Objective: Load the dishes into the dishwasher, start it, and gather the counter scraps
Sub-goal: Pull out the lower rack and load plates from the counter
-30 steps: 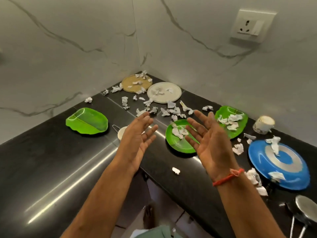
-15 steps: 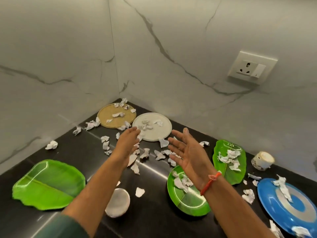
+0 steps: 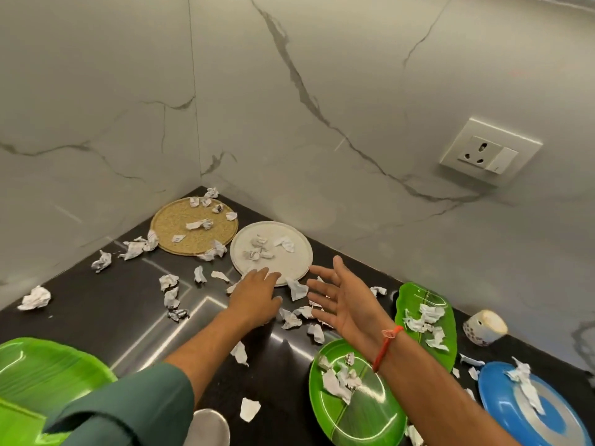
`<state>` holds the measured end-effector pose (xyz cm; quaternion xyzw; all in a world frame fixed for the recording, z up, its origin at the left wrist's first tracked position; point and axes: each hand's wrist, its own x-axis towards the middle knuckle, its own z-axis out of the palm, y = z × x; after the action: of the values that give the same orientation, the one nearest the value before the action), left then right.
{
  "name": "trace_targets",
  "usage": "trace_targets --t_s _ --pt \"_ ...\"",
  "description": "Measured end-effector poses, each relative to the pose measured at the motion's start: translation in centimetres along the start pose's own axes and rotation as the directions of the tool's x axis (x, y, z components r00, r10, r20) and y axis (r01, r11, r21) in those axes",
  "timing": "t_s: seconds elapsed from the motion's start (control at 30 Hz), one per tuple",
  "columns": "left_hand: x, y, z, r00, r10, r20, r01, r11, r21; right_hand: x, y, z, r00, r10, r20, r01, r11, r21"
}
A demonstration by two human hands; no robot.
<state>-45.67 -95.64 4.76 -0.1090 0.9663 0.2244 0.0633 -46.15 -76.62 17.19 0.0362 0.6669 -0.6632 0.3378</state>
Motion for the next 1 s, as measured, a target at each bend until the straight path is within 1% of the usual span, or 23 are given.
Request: trace_targets --t_s 0.13,0.23,0.3,0.37,0.4,0.5,0.57,0.63,0.7,0.77,0.8,0.83,0.87,0.9,0.93,0.97,1.0 --pt "0.5 0.0 1.0 0.999 -0.026 0.037 0.021 0.992 0.122 2.2 0.3 -1.0 0.999 0.039 -0.017 -0.039 0.999 -0.028" --pt "-0.5 1.0 2.1 0.999 0.014 -0.032 -0.006 0.975 0.221 3.6 0.7 -1.7 0.997 0.056 -0.045 -0.059 0.996 -0.061" --pt "-1.3 2.1 2.5 0.996 0.067 -0.053 -0.053 0.971 0.235 4.5 1.0 -1.9 0.996 0.066 -0.062 -0.073 0.991 -0.110" --pt "-1.8 2.7 2.4 0.996 0.085 -0.022 -0.080 0.981 0.178 5.3 1.5 -1.8 0.993 0.085 -0.082 -0.097 0.982 -0.163" --pt "-1.9 2.6 2.1 0.997 0.076 -0.033 -0.072 0.990 0.121 5.7 1.8 -1.8 0.991 0.098 -0.090 -0.114 0.974 -0.194" --pt "-1.9 0.9 0.9 0.982 0.028 -0.185 -0.035 0.999 -0.034 6.6 2.4 -1.3 0.992 0.094 -0.085 -0.115 0.948 -0.295" --pt "-1.5 -1.3 0.2 0.961 -0.079 -0.267 0.045 0.990 -0.131 7.2 2.7 -1.2 0.995 0.062 -0.082 -0.088 0.927 -0.364" --pt "-1.0 -3.6 -0.6 0.937 -0.226 -0.265 0.172 0.962 -0.211 7.7 3.2 -1.0 0.999 -0.002 -0.054 -0.024 0.881 -0.472" --pt "-0.5 -4.7 -1.2 0.928 -0.327 -0.177 0.282 0.930 -0.238 8.1 4.3 -1.2 0.999 -0.032 0.004 0.028 0.788 -0.616" --pt "-0.4 -4.6 -1.6 0.925 -0.371 -0.079 0.343 0.907 -0.245 8.4 5.8 -1.7 0.999 -0.014 0.048 0.046 0.649 -0.760" --pt "-0.3 -4.4 -1.6 0.921 -0.386 -0.059 0.361 0.899 -0.249 8.4 6.5 -1.9 0.998 -0.020 0.064 0.064 0.555 -0.829" --pt "-0.2 -4.4 -1.5 0.913 -0.404 -0.050 0.377 0.886 -0.269 8.3 7.2 -2.0 0.995 -0.034 0.094 0.099 0.435 -0.895" --pt "-0.1 -4.2 -1.6 0.902 -0.429 -0.039 0.395 0.860 -0.323 8.0 7.7 -2.1 0.990 -0.048 0.130 0.138 0.294 -0.946" --pt "0.1 -4.2 -1.7 0.888 -0.459 -0.019 0.406 0.803 -0.437 7.7 8.1 -2.1 0.986 -0.050 0.157 0.163 0.174 -0.971" --pt "0.3 -4.1 -2.0 0.872 -0.490 0.011 0.405 0.709 -0.578 7.5 8.4 -2.1 0.984 -0.037 0.172 0.174 0.095 -0.980" --pt "0.5 -4.4 -2.1 0.855 -0.517 0.043 0.398 0.599 -0.695 7.4 8.6 -2.2 0.984 -0.023 0.177 0.178 0.052 -0.983" --pt "0.6 -4.5 -2.5 0.836 -0.542 0.082 0.403 0.506 -0.762 7.3 8.7 -2.3 0.983 -0.014 0.183 0.184 0.032 -0.982"
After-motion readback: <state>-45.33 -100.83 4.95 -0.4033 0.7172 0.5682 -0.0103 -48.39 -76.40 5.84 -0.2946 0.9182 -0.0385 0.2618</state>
